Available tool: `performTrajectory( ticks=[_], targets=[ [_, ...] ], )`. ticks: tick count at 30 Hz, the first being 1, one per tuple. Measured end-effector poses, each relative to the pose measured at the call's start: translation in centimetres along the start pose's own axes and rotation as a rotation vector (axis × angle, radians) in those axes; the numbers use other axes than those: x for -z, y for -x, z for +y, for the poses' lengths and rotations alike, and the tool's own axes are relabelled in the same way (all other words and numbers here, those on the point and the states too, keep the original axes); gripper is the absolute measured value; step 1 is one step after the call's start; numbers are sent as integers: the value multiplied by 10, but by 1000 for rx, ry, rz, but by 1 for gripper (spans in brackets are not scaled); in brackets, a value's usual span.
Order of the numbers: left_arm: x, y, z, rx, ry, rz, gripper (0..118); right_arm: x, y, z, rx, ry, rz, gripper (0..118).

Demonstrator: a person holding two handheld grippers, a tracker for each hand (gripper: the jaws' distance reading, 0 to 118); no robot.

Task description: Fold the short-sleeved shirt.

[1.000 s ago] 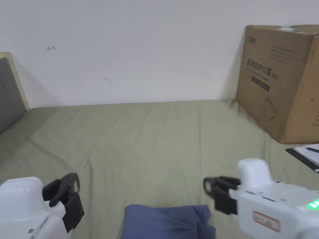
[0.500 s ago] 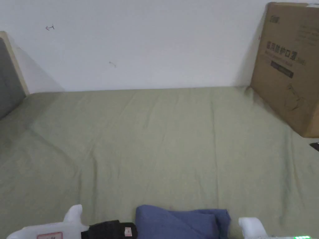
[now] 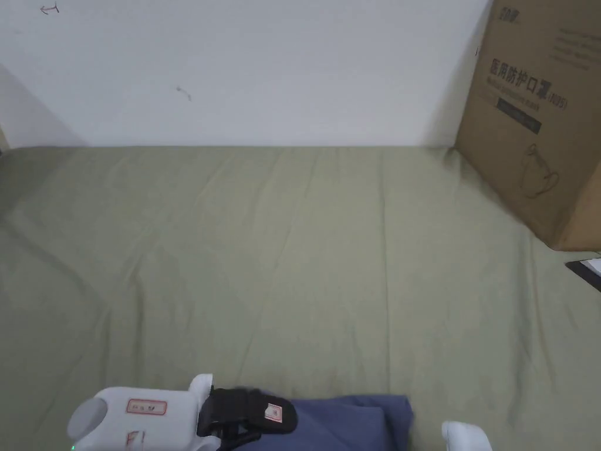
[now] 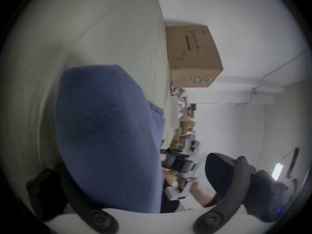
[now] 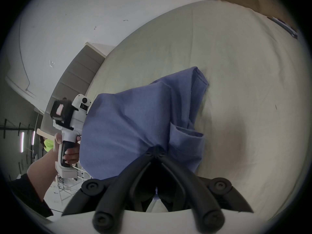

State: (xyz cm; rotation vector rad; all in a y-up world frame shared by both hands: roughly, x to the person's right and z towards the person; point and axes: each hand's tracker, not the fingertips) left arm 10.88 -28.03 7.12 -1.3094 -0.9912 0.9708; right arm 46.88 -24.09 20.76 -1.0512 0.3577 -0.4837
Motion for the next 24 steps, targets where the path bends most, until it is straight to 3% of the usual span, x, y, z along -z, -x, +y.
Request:
performTrajectory(
  ticks=[1, 2, 3, 4, 7, 11, 14, 20, 24],
  targets=[
    [-2, -6, -3, 37, 0, 58, 112, 0, -1, 0, 8, -1, 3, 0],
    [-5, -11, -5, 66, -15, 138, 92, 1, -2, 0, 11, -2, 6, 0],
    [-7, -12, -6, 98, -28, 241, 43, 1, -2, -1, 10, -4, 7, 0],
    [-5, -11, -9, 109, -27, 305, 19, 1, -4, -2, 8, -11, 28, 0],
    [-6, -18, -14, 83, -44, 240, 19, -2, 1, -4, 0, -23, 18, 0],
    [-20, -50, -24, 156, -67, 296, 19, -26, 25, -4, -127, -122, -41, 0],
    [-67, -79, -31, 244, -128, 371, 18, -42, 43, 1, -195, -139, -37, 0],
    [-205, -107, -23, 270, -193, 697, 18, -51, 83, -9, -266, -177, -23, 0],
    [-257, -91, -7, 331, -107, 1106, 18, -39, 106, -18, -316, -145, -19, 0]
  ],
)
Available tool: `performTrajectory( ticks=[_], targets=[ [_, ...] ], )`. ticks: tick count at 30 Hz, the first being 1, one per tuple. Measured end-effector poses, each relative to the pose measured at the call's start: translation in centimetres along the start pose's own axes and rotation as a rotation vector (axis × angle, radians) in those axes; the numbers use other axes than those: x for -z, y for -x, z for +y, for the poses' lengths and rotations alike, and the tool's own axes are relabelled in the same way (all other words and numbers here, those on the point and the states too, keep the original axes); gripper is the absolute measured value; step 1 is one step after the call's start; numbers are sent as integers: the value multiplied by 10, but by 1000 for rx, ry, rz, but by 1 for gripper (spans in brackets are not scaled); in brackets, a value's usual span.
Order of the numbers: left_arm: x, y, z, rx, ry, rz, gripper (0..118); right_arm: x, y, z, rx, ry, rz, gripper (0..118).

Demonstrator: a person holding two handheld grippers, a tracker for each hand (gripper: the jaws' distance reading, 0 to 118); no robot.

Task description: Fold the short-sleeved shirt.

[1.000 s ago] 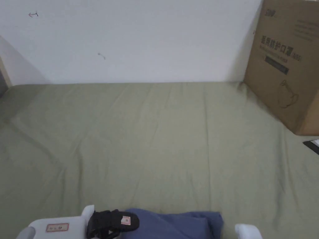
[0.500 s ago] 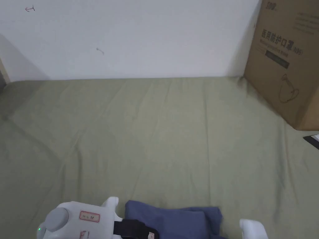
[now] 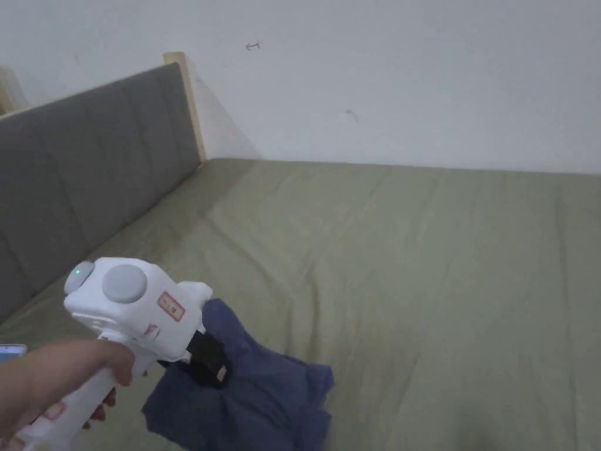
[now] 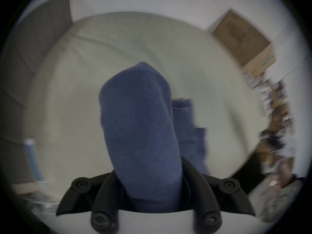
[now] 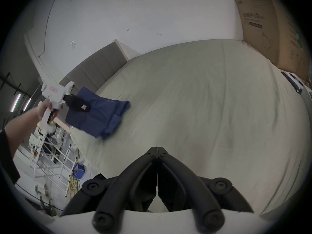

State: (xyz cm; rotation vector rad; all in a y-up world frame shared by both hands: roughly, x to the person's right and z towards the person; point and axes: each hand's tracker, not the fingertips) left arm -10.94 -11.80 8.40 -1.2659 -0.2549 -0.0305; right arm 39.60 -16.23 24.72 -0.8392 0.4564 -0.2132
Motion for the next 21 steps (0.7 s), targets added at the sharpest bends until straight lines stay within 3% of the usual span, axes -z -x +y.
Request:
performTrajectory(
  ticks=[4, 6, 9, 10, 11, 13, 14, 18, 21],
  targets=[
    [29, 41, 1, 8, 75, 360, 18, 15, 17, -3, -116, 62, -26, 0],
    [41, 56, 1, -32, 110, 387, 18, 16, 23, -2, -157, 79, -49, 0],
    [46, 68, -2, -61, 112, 364, 21, 8, 27, 0, -116, 68, 21, 0],
    [45, 70, -1, -56, 111, 367, 30, 4, 26, 2, -95, 71, 50, 0],
    [44, 71, -2, -42, 105, 398, 48, 2, 26, 3, -86, 70, 58, 0],
    [39, 72, -3, 17, 90, 555, 104, -3, 27, 6, -79, 58, 48, 0],
    [35, 73, -5, 41, 78, 618, 116, -5, 27, 7, -77, 47, 38, 0],
    [9, 57, -18, 149, -16, 699, 117, -20, 19, 9, -54, -52, -13, 0],
    [-8, 23, -29, 126, -142, 550, 116, -34, 7, 12, 6, -94, -21, 0]
  ],
)
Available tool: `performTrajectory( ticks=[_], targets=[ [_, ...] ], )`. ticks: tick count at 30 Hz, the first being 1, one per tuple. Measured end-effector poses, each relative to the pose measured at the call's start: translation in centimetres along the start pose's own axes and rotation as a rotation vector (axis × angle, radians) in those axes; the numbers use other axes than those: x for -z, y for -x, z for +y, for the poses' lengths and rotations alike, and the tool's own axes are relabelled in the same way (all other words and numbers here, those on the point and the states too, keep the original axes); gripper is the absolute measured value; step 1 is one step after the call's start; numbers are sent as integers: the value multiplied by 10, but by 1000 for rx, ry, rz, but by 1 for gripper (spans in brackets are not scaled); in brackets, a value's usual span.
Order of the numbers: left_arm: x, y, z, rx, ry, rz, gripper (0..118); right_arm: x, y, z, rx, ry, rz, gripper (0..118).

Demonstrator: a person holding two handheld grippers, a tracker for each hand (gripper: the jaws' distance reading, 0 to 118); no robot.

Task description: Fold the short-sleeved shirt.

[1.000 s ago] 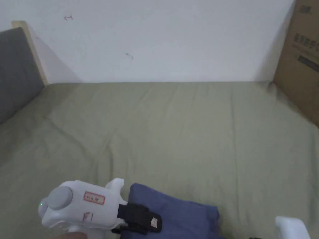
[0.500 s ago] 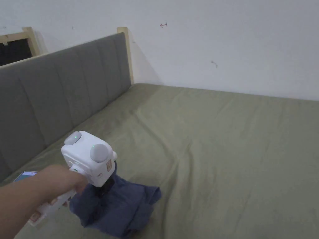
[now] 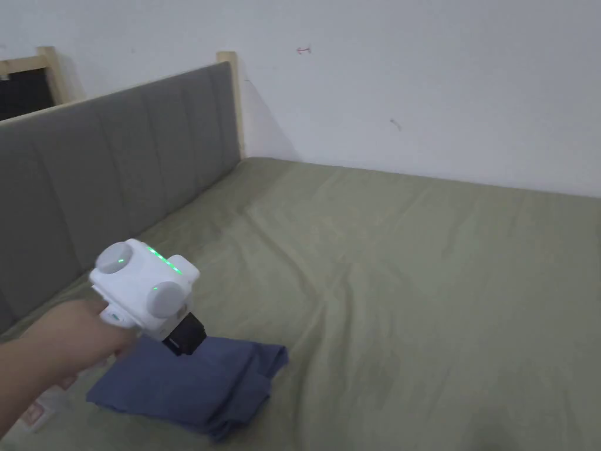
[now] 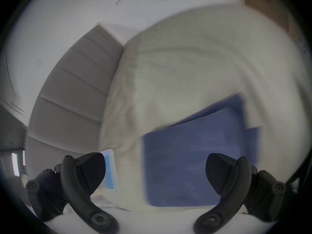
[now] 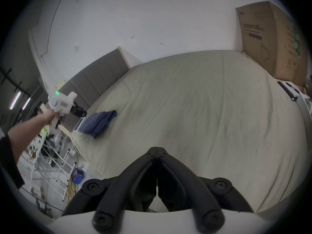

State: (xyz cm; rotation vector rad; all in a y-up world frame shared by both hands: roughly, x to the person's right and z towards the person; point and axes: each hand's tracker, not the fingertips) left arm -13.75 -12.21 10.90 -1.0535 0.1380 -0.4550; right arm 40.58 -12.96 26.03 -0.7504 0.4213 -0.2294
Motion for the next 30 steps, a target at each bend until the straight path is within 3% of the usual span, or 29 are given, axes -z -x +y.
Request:
performTrajectory(
  ticks=[1, 2, 3, 4, 5, 6, 10, 12, 16, 18, 20, 23, 25, 30],
  targets=[
    [-14, -13, -1, -50, -32, -112, 111, -5, -4, 2, 10, -4, -6, 0],
    [-27, -27, -2, -85, -41, -235, 98, -10, -6, 3, 16, -14, -18, 0],
    [-42, -45, -6, -116, -90, -351, 74, -18, -9, 4, 18, -30, -33, 0],
    [-57, -66, -9, -129, -139, -415, 37, -26, -11, 6, 16, -44, -42, 0],
    [-70, -86, -11, -127, -182, -438, 6, -34, -12, 7, 9, -58, -47, 0],
    [-84, -109, -14, -128, -216, -460, 0, -44, -13, 9, -2, -77, -58, 0],
    [-161, -170, -37, -197, -552, -648, 0, -85, -13, 11, -57, -182, -115, 0],
    [-202, -198, -54, -218, -737, -569, 0, -105, -10, 7, -69, -234, -125, 0],
    [-262, -226, -77, -341, -933, -448, 0, -146, 0, -4, -92, -434, -216, 0],
    [-284, -231, -84, -349, -1023, -367, 0, -168, 5, -9, -140, -615, -167, 0],
    [-301, -234, -89, -374, -1089, -236, 0, -187, 13, -12, -175, -755, -169, 0],
    [-310, -230, -96, -475, -1156, -182, 0, -200, 30, -16, -254, -926, -382, 0],
    [-311, -233, -101, -528, -1167, -120, 0, -194, 31, -21, -303, -1019, -466, 0],
    [-306, -251, -97, -375, -1149, -71, 0, -180, 21, -18, -214, -924, -530, 0]
  ],
)
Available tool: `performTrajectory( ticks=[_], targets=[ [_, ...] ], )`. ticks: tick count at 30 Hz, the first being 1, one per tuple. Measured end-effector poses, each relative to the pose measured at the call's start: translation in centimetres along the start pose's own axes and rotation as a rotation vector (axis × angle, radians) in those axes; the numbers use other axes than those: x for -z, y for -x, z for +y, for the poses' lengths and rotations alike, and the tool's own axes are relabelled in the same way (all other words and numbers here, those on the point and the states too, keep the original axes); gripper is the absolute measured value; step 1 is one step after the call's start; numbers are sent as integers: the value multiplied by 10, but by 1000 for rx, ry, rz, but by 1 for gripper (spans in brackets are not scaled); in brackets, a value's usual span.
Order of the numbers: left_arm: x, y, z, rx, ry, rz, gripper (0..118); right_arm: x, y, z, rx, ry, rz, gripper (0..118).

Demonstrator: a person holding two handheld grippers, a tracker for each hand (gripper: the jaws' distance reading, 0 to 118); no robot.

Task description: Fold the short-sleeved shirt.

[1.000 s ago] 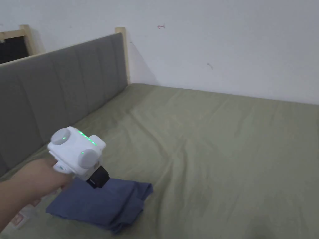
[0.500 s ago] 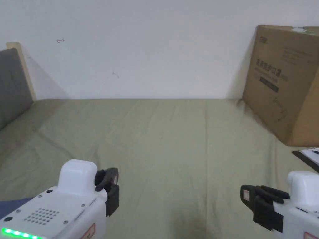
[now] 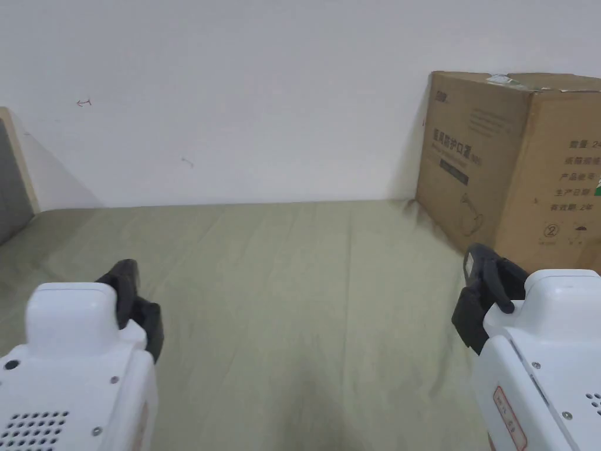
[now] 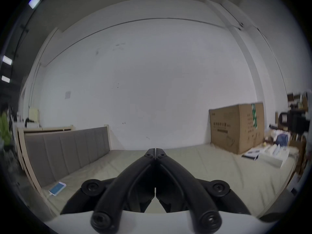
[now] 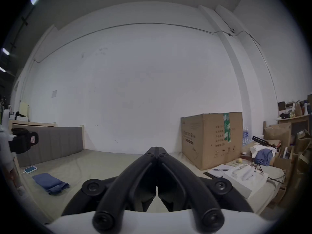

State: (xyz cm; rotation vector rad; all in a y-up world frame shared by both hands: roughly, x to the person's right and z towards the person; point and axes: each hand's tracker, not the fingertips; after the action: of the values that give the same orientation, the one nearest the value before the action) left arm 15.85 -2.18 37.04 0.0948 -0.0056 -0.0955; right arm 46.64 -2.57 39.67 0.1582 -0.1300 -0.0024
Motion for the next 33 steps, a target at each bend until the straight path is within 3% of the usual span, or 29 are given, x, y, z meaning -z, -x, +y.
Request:
performTrajectory(
  ticks=[9, 11, 12, 15, 16, 17, 21, 33],
  targets=[
    [-10, -4, -3, -4, 28, -6, 3, -9, -3, -18, -43, 67, 6, 0],
    [-11, 2, -2, -38, 18, -2, 9, -14, -2, -16, -41, 64, 25, 0],
    [-12, 3, 0, -64, 17, -21, 24, -15, 0, -15, -59, 64, 22, 5],
    [-10, 6, 0, -99, 28, -29, 109, -16, 3, -15, -122, 75, 36, 88],
    [-14, 3, 0, -107, 12, 10, 117, -16, 5, -17, -130, 74, 29, 113],
    [-14, 2, 0, -91, -11, 43, 118, -20, 5, -18, -135, 60, 21, 118],
    [-12, -1, 0, -69, 0, 24, 118, -22, 8, -14, -161, 43, 21, 118],
    [-8, 4, -3, -92, 43, -38, 118, -21, 13, -10, -142, 64, 2, 118]
  ],
)
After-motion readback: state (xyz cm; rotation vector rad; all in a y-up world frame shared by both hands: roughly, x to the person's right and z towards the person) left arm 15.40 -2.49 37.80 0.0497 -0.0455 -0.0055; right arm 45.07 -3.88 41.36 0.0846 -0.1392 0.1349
